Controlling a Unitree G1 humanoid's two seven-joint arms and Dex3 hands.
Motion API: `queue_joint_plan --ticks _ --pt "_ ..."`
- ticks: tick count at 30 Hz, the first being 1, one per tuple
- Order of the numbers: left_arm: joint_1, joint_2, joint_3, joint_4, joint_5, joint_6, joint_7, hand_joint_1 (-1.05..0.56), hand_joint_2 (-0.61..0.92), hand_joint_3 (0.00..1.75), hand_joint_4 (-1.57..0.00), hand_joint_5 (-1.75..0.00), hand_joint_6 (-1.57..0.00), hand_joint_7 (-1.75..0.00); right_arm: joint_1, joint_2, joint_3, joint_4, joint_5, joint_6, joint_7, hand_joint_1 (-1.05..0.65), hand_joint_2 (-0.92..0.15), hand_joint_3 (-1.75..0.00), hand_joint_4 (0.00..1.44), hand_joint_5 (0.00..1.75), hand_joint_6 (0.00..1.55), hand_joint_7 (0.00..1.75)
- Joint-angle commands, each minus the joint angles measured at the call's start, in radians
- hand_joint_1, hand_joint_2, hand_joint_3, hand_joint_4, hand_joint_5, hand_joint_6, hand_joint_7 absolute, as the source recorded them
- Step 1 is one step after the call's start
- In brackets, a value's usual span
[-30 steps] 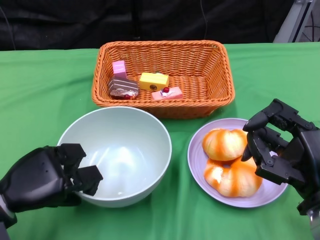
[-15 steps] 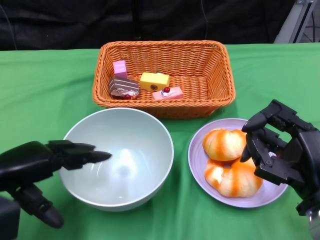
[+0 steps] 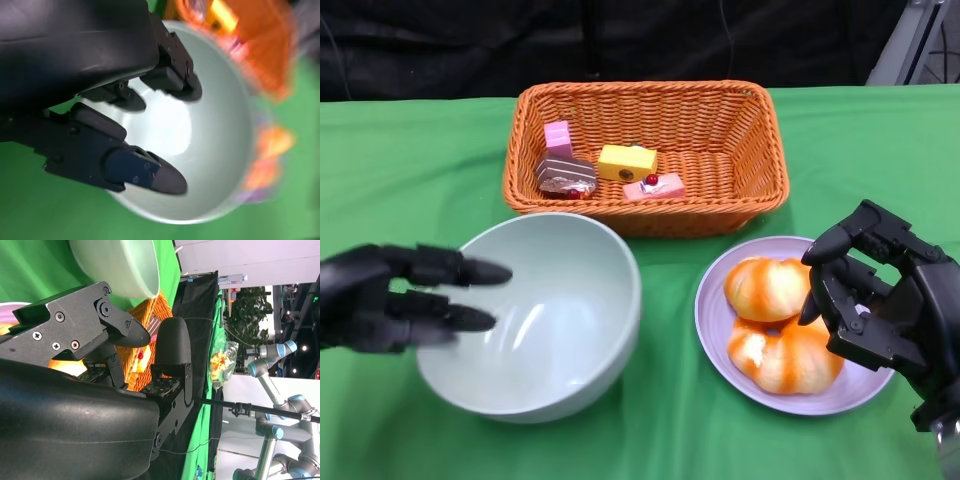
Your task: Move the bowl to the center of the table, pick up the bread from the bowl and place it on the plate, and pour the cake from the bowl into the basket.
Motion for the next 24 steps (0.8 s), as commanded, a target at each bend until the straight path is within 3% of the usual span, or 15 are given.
queue_joint_plan --ticks 1,4,5,6,7,9,14,17,22,24 --pt "-0.021 0.027 0.315 0.089 -0.285 0.210 -0.212 -0.20 0.92 0.27 -1.03 -0.24 -0.96 -0.10 0.017 -0.015 -0.008 -0.028 0.021 0.019 0.007 -0.05 -0.71 -0.97 0.62 1.75 0.51 1.53" --pt "-0.004 0.015 0.323 0.089 -0.336 0.207 -0.215 -0.18 0.92 0.30 -1.05 -0.26 -0.99 -0.09 0.018 -0.015 -0.009 -0.032 0.023 0.026 0.008 -0.05 -0.71 -0.98 0.61 1.75 0.51 1.52" --pt "0.009 0.005 0.327 0.089 -0.360 0.193 -0.200 -0.10 0.92 0.48 -0.96 -0.80 -1.02 -0.38 0.020 -0.016 -0.009 -0.035 0.024 0.032 0.010 -0.05 -0.70 -0.98 0.61 1.75 0.52 1.52" --pt "0.018 -0.003 0.329 0.089 -0.380 0.184 -0.190 -0.03 0.92 0.62 -0.85 -1.27 -0.94 -0.81 0.020 -0.019 -0.008 -0.036 0.023 0.034 0.013 -0.05 -0.70 -0.98 0.61 1.75 0.52 1.52" --pt "0.023 -0.008 0.327 0.089 -0.395 0.179 -0.185 0.00 0.92 0.67 -0.81 -1.43 -0.90 -0.99 0.021 -0.020 -0.008 -0.038 0.023 0.035 0.015 -0.05 -0.70 -0.98 0.61 1.75 0.52 1.52" --pt "0.029 -0.018 0.331 0.085 -0.422 0.169 -0.206 0.02 0.91 0.73 -0.76 -1.60 -0.85 -1.18 0.020 -0.021 -0.007 -0.033 0.017 0.021 0.016 -0.05 -0.70 -0.99 0.62 1.75 0.52 1.52" --pt "0.038 -0.035 0.333 0.064 -0.467 0.164 -0.265 0.00 0.84 0.76 -0.74 -1.68 -0.82 -1.30 0.019 -0.020 -0.005 -0.033 0.015 0.021 0.016 -0.04 -0.68 -1.00 0.62 1.75 0.53 1.53" --pt "0.044 -0.049 0.322 0.062 -0.478 0.079 -0.280 -0.03 0.74 0.86 -0.75 -1.73 -0.80 -1.43 0.021 -0.022 0.000 -0.039 0.009 0.025 0.015 -0.05 -0.67 -1.01 0.61 1.75 0.52 1.53" --pt "0.043 -0.051 0.315 0.073 -0.487 0.046 -0.285 -0.03 0.70 0.92 -0.75 -1.75 -0.78 -1.47 0.021 -0.022 0.000 -0.041 0.007 0.026 0.014 -0.06 -0.66 -1.02 0.61 1.75 0.52 1.54" --pt "0.096 -0.113 0.317 -0.035 -0.483 -0.099 -0.347 -0.05 0.68 0.91 -0.76 -1.73 -0.80 -1.43 0.040 -0.033 0.023 -0.048 -0.007 -0.012 0.044 -0.06 -0.64 -1.01 0.61 1.74 0.52 1.53"
